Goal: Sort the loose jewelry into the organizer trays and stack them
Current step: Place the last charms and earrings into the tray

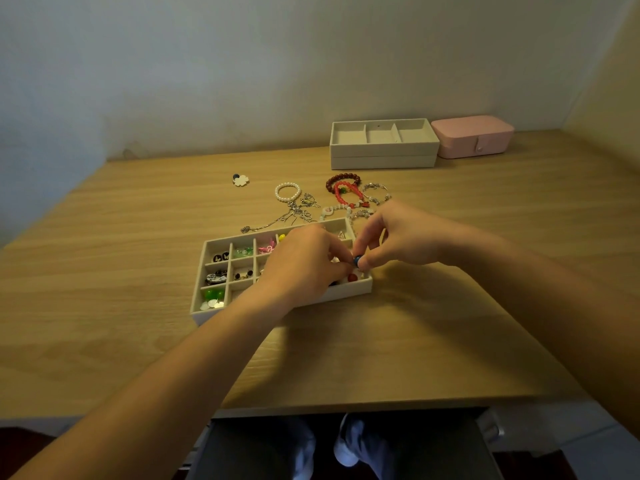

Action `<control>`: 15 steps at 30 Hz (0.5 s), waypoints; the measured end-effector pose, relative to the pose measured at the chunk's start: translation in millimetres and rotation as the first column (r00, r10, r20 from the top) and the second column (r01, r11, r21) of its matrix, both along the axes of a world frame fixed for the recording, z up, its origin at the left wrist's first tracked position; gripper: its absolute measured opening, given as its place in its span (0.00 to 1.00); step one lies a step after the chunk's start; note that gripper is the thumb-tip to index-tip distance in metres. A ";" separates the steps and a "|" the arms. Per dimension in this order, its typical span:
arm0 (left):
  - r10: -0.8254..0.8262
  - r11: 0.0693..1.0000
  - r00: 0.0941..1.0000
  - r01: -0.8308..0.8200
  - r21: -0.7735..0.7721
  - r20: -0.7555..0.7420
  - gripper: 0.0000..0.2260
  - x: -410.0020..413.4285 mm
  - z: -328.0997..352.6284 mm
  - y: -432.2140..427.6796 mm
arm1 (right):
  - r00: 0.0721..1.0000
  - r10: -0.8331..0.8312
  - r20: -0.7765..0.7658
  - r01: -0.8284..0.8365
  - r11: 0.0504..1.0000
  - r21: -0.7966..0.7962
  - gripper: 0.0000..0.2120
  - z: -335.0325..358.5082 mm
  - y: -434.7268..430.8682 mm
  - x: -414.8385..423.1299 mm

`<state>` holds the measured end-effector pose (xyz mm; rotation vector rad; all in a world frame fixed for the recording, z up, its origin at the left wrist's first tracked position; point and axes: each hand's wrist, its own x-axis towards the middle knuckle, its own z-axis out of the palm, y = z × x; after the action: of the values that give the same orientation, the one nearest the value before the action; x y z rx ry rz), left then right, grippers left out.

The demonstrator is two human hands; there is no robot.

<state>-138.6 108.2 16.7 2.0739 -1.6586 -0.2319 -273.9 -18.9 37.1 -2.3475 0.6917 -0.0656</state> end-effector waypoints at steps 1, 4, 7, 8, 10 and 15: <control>-0.001 1.000 1.000 0.001 0.014 -0.011 0.04 0.4 0.4 -0.1 | 1.000 -0.002 -0.002 0.002 1.000 0.007 0.04 -0.6 -0.5 0.6; -0.027 0.997 0.998 0.031 0.069 -0.058 0.05 4.1 0.6 1.0 | 1.000 0.002 0.003 -0.002 0.999 0.036 0.04 -3.3 -2.0 2.9; -0.067 0.990 0.994 0.077 0.119 -0.082 0.07 8.6 -0.6 4.7 | 1.000 0.020 0.000 -0.020 0.998 0.053 0.05 -4.9 -1.9 4.9; -0.087 0.987 0.994 0.095 0.129 -0.064 0.09 9.4 -1.2 6.7 | 1.000 0.021 0.001 -0.021 0.997 0.068 0.04 -4.8 -1.5 5.3; -0.122 0.983 0.992 0.124 0.135 -0.027 0.10 10.5 -1.7 10.8 | 1.000 0.016 0.003 -0.016 0.994 0.111 0.03 -4.1 -1.3 5.1; -0.187 0.974 0.975 0.167 0.152 0.124 0.11 13.2 2.3 15.1 | 1.000 -0.014 0.005 0.013 0.995 0.102 0.03 -7.5 1.6 8.3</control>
<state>-125.4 123.3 19.0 2.0840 -1.9658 -0.2771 -265.6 -17.3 29.7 -2.2440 0.6916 -0.0418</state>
